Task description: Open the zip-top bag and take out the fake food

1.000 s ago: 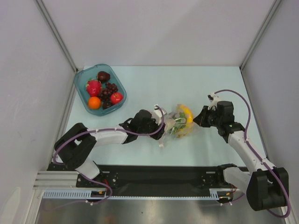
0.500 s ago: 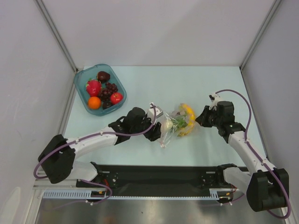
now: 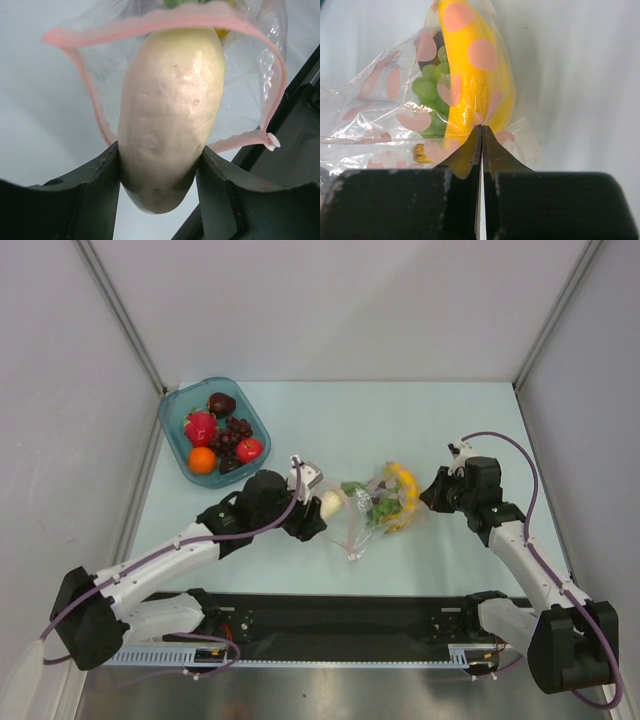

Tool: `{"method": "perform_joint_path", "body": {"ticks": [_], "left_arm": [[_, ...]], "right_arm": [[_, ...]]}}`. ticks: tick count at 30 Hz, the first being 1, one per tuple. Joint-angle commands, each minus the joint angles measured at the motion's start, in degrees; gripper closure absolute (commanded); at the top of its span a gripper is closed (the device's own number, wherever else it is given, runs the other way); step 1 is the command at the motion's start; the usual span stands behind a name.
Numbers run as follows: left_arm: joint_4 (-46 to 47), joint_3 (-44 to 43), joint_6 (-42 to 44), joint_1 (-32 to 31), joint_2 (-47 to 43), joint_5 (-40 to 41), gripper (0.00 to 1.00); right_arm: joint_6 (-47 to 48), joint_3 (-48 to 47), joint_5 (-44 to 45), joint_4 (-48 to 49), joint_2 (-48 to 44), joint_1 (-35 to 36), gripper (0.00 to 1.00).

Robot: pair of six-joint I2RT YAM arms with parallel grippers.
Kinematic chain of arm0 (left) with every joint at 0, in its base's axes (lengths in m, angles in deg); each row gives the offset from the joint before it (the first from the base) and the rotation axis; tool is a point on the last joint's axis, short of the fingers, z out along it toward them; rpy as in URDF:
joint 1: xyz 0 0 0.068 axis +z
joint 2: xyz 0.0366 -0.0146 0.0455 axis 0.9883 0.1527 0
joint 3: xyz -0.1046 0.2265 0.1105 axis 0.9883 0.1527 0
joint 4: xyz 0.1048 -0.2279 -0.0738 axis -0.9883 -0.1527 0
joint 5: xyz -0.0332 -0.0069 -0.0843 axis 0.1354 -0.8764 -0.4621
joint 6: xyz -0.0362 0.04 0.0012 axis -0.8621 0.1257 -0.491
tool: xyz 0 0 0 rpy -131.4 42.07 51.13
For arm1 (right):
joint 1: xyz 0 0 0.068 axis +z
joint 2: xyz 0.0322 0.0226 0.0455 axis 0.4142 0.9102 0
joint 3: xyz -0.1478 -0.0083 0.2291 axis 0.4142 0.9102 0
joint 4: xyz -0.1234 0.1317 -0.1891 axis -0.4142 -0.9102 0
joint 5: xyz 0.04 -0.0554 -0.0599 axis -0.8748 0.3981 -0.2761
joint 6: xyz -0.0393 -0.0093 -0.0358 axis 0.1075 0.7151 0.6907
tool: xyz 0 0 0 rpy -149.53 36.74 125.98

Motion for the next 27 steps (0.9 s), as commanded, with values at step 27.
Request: {"method": "perform_joint_path", "body": {"ticks": [27], "left_arm": [[-6.4,-1.0,-10.1,23.3,-14.9,25.0,1.00]], "right_arm": [[0.8,-2.0,-1.7,2.3,-0.6,-0.5,1.00]]}}
